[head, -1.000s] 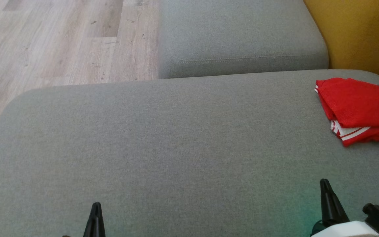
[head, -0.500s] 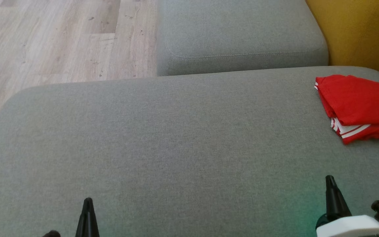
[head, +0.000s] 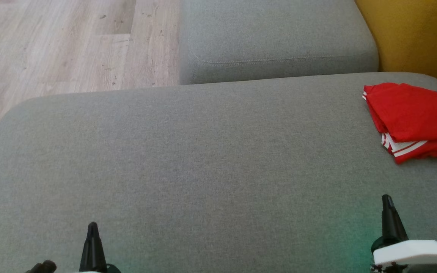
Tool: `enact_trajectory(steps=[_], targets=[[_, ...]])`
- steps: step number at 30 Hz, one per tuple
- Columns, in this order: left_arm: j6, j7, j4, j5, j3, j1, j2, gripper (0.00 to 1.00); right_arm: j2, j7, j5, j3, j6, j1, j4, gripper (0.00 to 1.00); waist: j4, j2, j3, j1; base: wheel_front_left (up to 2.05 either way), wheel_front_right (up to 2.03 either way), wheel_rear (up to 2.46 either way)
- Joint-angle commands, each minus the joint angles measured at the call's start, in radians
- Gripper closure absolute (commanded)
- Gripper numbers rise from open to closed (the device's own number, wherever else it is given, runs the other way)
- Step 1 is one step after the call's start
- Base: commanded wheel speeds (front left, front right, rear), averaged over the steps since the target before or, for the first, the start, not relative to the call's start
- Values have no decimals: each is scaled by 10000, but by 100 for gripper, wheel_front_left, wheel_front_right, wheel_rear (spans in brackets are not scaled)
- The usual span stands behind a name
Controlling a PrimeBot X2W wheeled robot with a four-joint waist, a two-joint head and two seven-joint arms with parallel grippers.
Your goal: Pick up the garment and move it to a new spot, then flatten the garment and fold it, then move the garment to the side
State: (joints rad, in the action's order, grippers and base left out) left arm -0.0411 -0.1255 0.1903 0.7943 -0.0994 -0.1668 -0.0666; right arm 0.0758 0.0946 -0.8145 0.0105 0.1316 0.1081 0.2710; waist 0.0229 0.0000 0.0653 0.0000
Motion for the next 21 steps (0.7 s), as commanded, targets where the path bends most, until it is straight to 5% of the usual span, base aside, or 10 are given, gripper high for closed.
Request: enact_trajectory(steps=[1, 21], targets=[[-71, 40, -255, 289, 221, 625, -128, 100, 10, -45, -294, 2, -4, -608, -311, 100, -4, 0, -13, 0, 0, 0, 0], [-296, 568, -44, 2548, 603, 1192, -148, 100, -53, -592, -2389, 273, -6, -1030, -299, 100, -66, 0, -196, 0, 0, 0, 0]])
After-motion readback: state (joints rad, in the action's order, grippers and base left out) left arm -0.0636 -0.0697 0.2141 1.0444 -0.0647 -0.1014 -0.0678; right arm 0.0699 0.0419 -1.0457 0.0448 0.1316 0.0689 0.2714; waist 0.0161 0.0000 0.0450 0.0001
